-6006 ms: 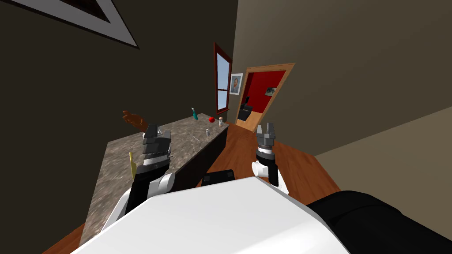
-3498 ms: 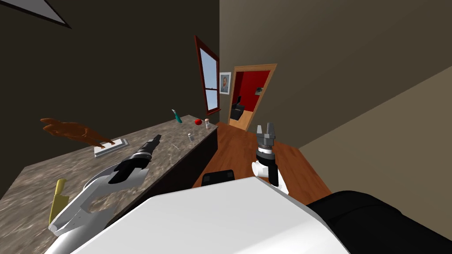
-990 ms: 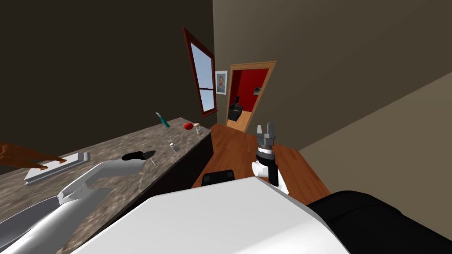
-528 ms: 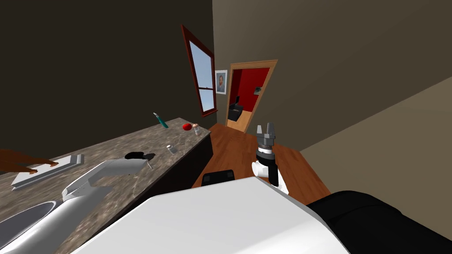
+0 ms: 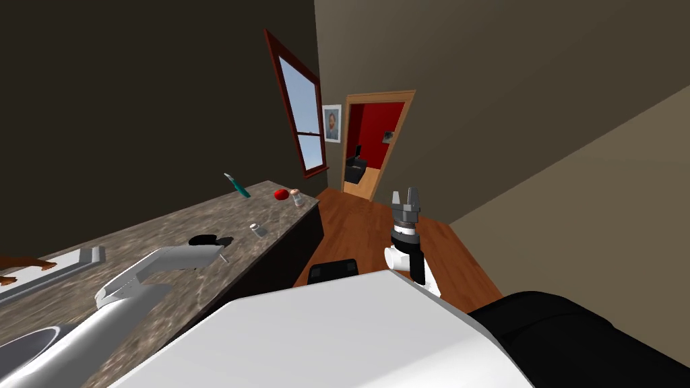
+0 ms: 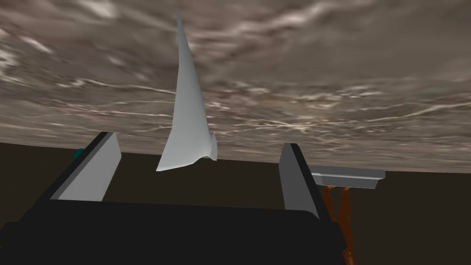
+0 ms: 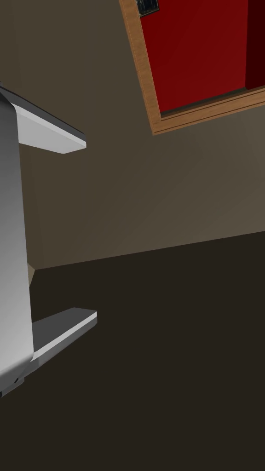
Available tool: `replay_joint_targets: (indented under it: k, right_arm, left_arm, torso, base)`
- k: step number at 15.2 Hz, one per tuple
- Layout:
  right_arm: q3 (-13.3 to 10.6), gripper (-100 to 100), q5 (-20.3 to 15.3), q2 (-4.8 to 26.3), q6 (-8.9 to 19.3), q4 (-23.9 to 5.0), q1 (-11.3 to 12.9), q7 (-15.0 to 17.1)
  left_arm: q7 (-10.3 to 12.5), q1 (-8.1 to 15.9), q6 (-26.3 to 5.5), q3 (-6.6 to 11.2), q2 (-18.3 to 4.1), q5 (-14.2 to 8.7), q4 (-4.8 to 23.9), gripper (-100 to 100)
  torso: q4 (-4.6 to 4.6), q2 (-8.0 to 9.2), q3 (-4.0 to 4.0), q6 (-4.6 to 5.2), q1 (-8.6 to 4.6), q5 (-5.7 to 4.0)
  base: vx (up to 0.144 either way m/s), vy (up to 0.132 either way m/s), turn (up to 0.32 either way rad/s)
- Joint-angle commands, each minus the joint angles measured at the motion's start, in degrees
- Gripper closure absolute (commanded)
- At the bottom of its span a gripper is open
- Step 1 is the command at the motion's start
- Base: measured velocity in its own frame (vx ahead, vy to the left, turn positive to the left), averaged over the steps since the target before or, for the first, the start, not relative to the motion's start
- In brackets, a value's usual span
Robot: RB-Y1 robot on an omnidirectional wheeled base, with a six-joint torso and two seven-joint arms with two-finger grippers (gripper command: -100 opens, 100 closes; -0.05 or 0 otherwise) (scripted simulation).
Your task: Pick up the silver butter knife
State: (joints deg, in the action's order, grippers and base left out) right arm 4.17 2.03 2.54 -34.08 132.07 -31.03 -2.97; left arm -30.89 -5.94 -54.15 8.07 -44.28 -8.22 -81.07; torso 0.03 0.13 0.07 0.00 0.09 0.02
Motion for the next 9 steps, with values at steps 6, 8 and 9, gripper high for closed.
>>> replay_joint_targets:
  k: [6,8,9]
  right_arm:
    - [0.0,0,0.0,0.0,0.0,0.0,0.0,0.0]
    - [0.0,0,0.0,0.0,0.0,0.0,-0.02,0.0]
    - [0.0,0,0.0,0.0,0.0,0.0,-0.02,0.0]
  left_arm:
    - [-0.09,-0.07,0.01,-0.06,-0.1,0.15,0.27,100]
    - [-0.44,-0.68,-1.4,-0.02,-0.06,-0.28,-2.77,100]
    - [-0.56,-0.83,-1.81,-0.04,-0.07,-0.35,-3.49,100]
  torso:
    - [0.06,-0.05,0.01,0.02,-0.02,0.08]
    - [0.01,-0.09,-0.03,-0.1,-0.06,0.03]
    - [0.0,-0.12,-0.05,-0.11,-0.11,0.02]
  base:
    - [-0.002,0.002,-0.003]
    - [0.025,-0.018,0.16]
    - [0.039,-0.029,0.131]
